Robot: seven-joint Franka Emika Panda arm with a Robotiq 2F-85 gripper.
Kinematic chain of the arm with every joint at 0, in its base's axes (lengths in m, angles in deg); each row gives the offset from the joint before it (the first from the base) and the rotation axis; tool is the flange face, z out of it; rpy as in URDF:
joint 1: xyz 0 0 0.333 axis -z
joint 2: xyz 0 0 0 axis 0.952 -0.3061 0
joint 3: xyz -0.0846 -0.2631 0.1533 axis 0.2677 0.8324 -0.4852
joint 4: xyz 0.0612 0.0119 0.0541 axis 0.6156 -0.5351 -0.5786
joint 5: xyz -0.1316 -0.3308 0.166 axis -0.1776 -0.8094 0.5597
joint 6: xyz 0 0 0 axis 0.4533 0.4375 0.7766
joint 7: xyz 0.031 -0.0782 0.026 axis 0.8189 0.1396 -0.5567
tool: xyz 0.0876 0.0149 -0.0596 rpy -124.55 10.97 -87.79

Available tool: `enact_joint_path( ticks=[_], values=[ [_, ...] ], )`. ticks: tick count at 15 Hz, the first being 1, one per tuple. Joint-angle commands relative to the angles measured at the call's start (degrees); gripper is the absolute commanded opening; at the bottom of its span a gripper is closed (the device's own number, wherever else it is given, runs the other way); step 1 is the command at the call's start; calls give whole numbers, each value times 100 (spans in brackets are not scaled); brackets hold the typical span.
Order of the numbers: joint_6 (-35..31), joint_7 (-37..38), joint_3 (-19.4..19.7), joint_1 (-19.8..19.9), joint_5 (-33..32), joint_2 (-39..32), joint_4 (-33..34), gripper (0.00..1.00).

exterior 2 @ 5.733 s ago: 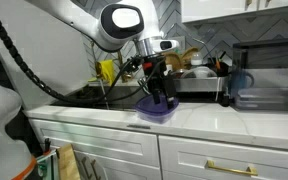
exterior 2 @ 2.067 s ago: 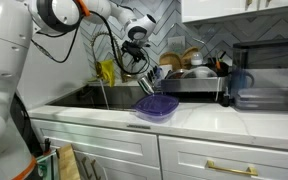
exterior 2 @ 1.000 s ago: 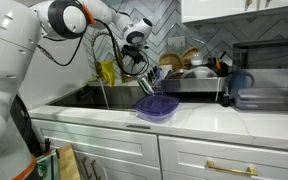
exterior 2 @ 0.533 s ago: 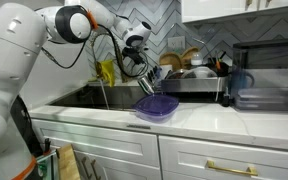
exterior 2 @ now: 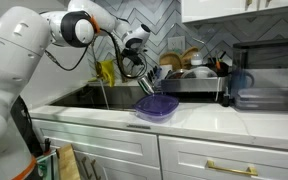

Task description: Close the tap faucet then remove the tupperware from the drying rack

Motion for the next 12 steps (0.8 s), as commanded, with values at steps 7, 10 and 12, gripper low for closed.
enact_joint_path(
  ticks=[7, 10, 12],
  values=[
    [146, 80, -174, -67, 120, -238, 282, 100],
    [165, 105, -198, -93, 57, -279, 297, 100],
    [130, 78, -189, -61, 60, -239, 336, 100]
  ],
)
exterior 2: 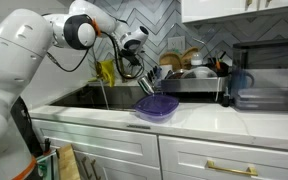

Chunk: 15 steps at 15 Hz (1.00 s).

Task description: Close the tap faucet then remove the tupperware from the drying rack

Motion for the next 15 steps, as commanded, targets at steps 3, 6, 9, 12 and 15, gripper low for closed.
enact_joint_path(
  ticks=[3, 6, 9, 12, 15],
  values=[
    [36, 16, -42, 41, 63, -15, 294, 100],
    [-26, 10, -11, 65, 71, 1, 473, 100],
    [79, 347, 206, -26, -273, 33, 528, 100],
    [212, 536, 269, -61, -377, -47, 592, 100],
    [439, 690, 287, -93, -473, -117, 623, 100]
  ],
)
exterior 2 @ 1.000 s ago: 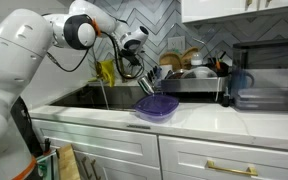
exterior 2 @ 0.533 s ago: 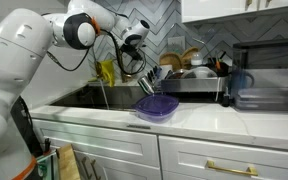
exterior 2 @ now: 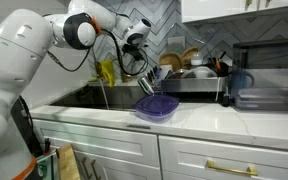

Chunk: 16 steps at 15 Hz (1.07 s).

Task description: Close the tap faucet then remove the tupperware from the drying rack

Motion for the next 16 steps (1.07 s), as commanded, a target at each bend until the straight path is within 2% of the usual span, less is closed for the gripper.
enact_joint_path(
  ticks=[1, 11, 16],
  values=[
    [341, 304, 82, -108, -225, -145, 152, 100],
    [750, 427, 100, -150, -576, -383, 456, 100],
    [651, 192, 8, -161, -639, -544, 638, 100]
  ],
)
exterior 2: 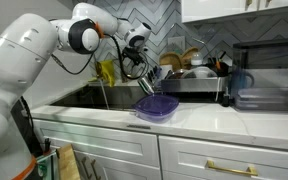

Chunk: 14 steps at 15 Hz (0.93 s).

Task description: Close the tap faucet then remove the tupperware from the drying rack

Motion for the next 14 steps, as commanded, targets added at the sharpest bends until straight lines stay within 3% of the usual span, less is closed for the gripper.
enact_joint_path(
  ticks=[1, 14],
  values=[
    [19, -107, -34, -104, -59, -250, 349, 100],
    [336, -23, -95, -183, -21, -385, 619, 100]
  ],
)
